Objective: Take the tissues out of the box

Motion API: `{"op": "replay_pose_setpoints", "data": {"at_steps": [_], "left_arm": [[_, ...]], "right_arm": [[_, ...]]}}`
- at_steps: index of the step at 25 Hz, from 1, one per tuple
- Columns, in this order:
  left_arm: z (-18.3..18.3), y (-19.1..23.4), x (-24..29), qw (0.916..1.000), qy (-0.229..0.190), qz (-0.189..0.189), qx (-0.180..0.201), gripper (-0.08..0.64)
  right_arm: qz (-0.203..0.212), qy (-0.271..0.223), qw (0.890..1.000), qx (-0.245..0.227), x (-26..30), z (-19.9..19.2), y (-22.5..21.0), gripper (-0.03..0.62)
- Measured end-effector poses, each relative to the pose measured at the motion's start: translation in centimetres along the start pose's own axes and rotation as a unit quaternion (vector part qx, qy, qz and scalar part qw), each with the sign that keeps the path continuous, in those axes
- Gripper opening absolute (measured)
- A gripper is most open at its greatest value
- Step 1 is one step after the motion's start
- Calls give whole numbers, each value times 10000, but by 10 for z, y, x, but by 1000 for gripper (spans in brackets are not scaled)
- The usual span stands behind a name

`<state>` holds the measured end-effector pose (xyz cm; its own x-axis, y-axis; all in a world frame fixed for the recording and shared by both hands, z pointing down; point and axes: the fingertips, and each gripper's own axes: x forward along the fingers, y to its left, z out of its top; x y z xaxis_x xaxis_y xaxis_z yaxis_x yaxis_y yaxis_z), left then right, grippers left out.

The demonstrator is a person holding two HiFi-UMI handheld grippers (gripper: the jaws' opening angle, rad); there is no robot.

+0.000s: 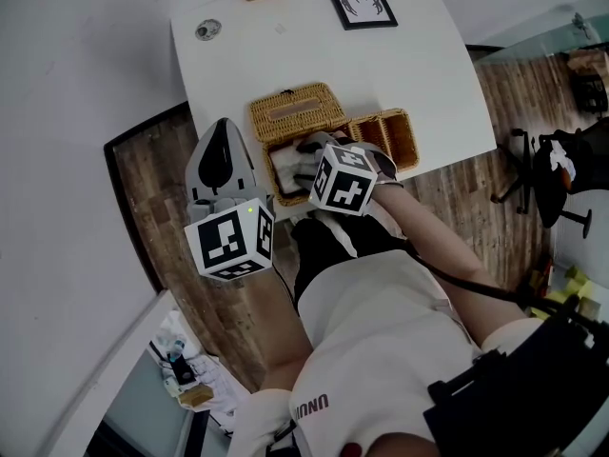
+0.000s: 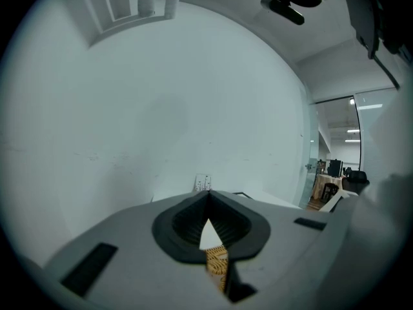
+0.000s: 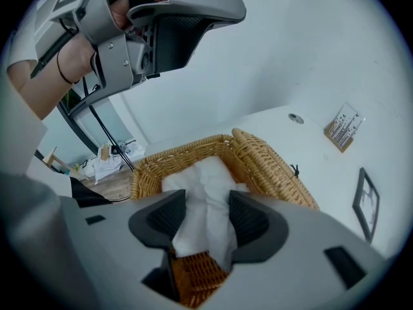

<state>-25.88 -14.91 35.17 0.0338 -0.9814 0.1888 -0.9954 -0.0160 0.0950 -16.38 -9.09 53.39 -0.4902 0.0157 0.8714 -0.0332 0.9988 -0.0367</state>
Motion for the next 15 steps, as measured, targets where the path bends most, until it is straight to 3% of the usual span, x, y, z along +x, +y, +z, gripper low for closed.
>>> {"op": "replay_pose_setpoints", "data": {"at_steps": [15], "left_arm": [[0,-5,1,10000,-21,-6,-16,12]], "right_arm": [[-6,-11,10000,81,1,-1,1,161]]}}
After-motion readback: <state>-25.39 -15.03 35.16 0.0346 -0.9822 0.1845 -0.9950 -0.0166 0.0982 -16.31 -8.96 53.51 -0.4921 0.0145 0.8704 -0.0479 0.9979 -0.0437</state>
